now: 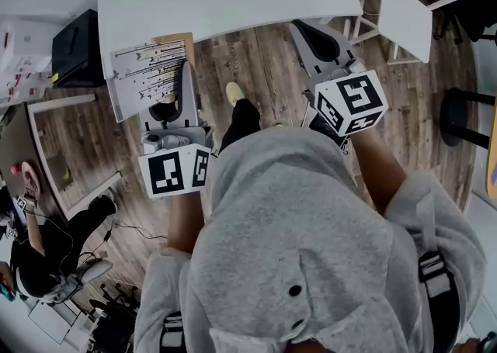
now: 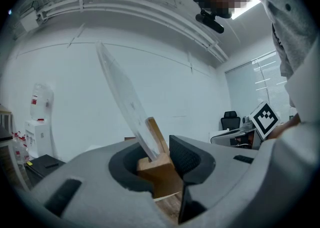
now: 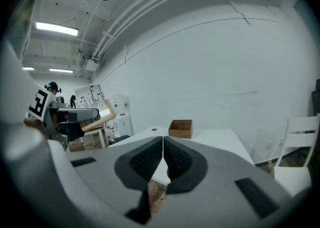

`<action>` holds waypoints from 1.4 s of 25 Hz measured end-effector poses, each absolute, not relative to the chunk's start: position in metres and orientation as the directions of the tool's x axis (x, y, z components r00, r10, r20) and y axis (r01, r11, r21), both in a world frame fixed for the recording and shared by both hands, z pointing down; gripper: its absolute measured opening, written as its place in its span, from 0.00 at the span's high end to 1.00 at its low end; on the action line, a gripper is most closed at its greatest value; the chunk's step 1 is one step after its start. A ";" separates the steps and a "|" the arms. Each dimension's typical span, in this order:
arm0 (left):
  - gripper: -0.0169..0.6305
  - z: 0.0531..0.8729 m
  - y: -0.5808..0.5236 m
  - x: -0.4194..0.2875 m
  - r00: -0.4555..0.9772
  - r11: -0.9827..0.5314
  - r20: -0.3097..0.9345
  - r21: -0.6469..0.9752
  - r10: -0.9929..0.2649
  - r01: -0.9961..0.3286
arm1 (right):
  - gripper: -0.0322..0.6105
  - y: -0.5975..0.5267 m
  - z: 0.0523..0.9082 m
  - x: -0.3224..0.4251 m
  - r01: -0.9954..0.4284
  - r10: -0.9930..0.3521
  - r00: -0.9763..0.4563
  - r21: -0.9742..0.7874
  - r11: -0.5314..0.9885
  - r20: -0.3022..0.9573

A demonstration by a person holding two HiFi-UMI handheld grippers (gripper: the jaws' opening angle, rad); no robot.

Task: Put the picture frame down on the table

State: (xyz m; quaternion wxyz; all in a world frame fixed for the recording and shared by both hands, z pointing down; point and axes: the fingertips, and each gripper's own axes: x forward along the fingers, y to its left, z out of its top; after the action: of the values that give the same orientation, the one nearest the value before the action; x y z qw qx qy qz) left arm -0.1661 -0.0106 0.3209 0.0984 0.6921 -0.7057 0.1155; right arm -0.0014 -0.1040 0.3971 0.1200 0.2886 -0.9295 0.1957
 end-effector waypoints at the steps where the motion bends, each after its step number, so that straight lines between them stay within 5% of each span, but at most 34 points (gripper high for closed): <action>1: 0.79 0.321 -0.010 -0.166 -0.018 0.010 0.297 -0.028 -0.955 -1.000 | 0.91 -0.103 0.397 -0.001 -0.586 -0.492 -0.803 -0.294 0.755 0.335; 35: 0.79 0.330 -0.011 -0.173 0.058 -0.065 0.190 -0.028 -0.980 -0.997 | 0.91 -0.089 0.395 -0.007 -0.626 -0.568 -0.766 -0.145 0.767 0.301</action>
State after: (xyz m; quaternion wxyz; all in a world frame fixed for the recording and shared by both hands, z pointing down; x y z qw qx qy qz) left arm -0.1730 -0.0115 0.3299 0.0550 0.7254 -0.6815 0.0794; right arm -0.0065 -0.0894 0.3951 0.1206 0.3201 -0.9321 0.1192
